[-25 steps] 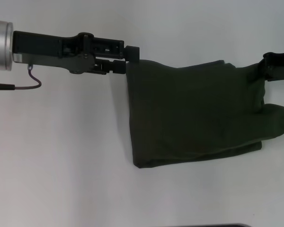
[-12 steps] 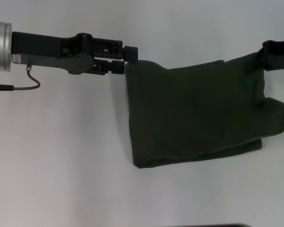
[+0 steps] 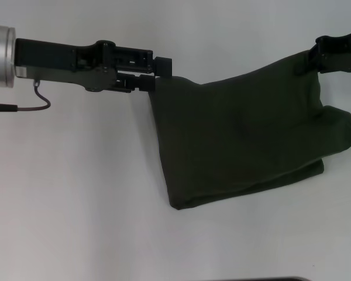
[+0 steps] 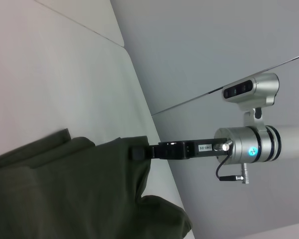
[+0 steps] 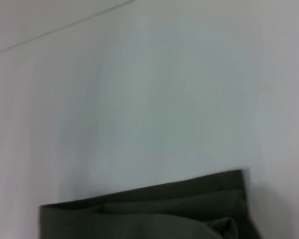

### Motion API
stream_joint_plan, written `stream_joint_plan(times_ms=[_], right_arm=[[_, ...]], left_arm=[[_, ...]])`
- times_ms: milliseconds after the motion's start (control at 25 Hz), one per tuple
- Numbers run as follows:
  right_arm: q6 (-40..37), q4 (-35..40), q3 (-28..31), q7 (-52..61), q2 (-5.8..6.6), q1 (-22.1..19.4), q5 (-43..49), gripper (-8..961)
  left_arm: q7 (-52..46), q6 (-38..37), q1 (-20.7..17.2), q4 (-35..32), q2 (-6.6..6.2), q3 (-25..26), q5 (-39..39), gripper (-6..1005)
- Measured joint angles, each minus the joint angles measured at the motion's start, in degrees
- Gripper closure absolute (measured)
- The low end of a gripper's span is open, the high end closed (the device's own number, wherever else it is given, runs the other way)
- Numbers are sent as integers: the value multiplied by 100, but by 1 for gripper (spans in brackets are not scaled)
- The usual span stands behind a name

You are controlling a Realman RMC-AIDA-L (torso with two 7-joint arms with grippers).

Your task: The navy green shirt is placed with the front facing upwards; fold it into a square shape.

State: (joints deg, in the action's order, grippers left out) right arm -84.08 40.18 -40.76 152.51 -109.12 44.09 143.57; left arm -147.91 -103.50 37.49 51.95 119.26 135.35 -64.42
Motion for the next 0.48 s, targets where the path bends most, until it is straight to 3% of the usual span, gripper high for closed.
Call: stream_joint_plan(times_ms=[280,480], right_arm=[[-596,22,23,-277,44,-21,-624,903],[-574,178,10,-294,68,-122,-771,901]], left_arm=[[-15,22,-4,-8,-17,2,0,316],[-15,31,2,6,-23,51,-22,318]])
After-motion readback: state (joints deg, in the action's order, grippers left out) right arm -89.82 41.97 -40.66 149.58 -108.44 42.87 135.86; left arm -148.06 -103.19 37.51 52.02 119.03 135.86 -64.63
